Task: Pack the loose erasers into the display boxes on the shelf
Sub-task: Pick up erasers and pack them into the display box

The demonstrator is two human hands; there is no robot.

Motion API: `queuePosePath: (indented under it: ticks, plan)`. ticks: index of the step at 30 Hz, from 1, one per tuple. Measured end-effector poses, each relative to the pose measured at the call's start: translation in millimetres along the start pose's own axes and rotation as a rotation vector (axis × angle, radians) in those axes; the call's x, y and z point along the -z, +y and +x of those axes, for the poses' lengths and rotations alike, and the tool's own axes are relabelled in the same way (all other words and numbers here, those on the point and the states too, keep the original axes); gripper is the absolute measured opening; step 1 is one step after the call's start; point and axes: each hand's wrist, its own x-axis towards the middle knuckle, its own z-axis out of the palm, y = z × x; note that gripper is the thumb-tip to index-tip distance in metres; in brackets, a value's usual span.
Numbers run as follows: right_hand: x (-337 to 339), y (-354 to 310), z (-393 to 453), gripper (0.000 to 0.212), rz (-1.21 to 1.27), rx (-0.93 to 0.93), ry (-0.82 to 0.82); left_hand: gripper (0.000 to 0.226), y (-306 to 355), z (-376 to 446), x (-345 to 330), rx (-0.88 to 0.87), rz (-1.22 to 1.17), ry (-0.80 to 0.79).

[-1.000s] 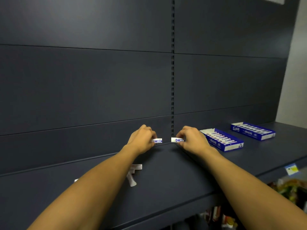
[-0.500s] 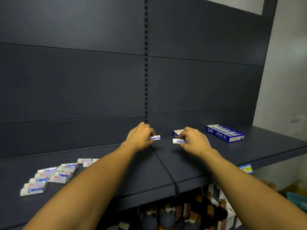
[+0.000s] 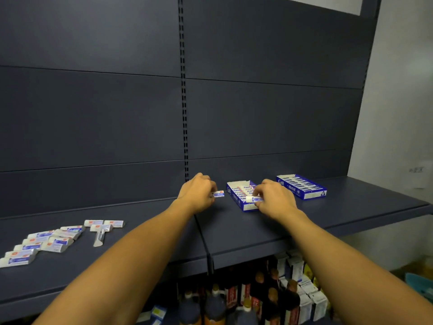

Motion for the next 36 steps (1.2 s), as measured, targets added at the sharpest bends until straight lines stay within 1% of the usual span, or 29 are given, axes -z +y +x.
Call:
queuePosePath:
  ticks: [10, 15, 21, 25, 29, 32, 36]
  plan:
    - [-11.3, 33.3, 32.7, 0.028, 0.025, 0.015, 0.005, 0.024, 13.6, 48.4, -33.3, 0.001, -0.018, -0.018]
    - [-20.7, 47.0, 69.8, 0.021, 0.045, 0.027, -0.002, 0.025, 8.1, 81.3, -49.5, 0.017, -0.035, -0.022]
    - [-39.1, 59.4, 117.6, 0.017, 0.074, 0.052, 0.017, 0.028, -2.9, 121.2, -69.7, 0.118, -0.133, -0.005]
    - [-58.3, 69.4, 142.1, 0.020, 0.143, 0.048, 0.036, 0.018, -4.7, 139.9, -87.5, 0.174, -0.202, 0.028]
    - [-78.0, 82.1, 159.2, 0.022, 0.199, 0.045, -0.004, 0.017, -0.4, 151.6, -103.5, 0.240, -0.235, 0.017]
    - [-91.3, 95.7, 175.6, 0.021, 0.281, 0.014, 0.016, 0.015, 1.3, 163.5, -111.7, 0.312, -0.303, 0.007]
    - [-115.7, 109.3, 192.2, 0.020, 0.440, -0.018, 0.020, 0.020, 7.1, 175.2, -122.0, 0.369, -0.345, 0.003]
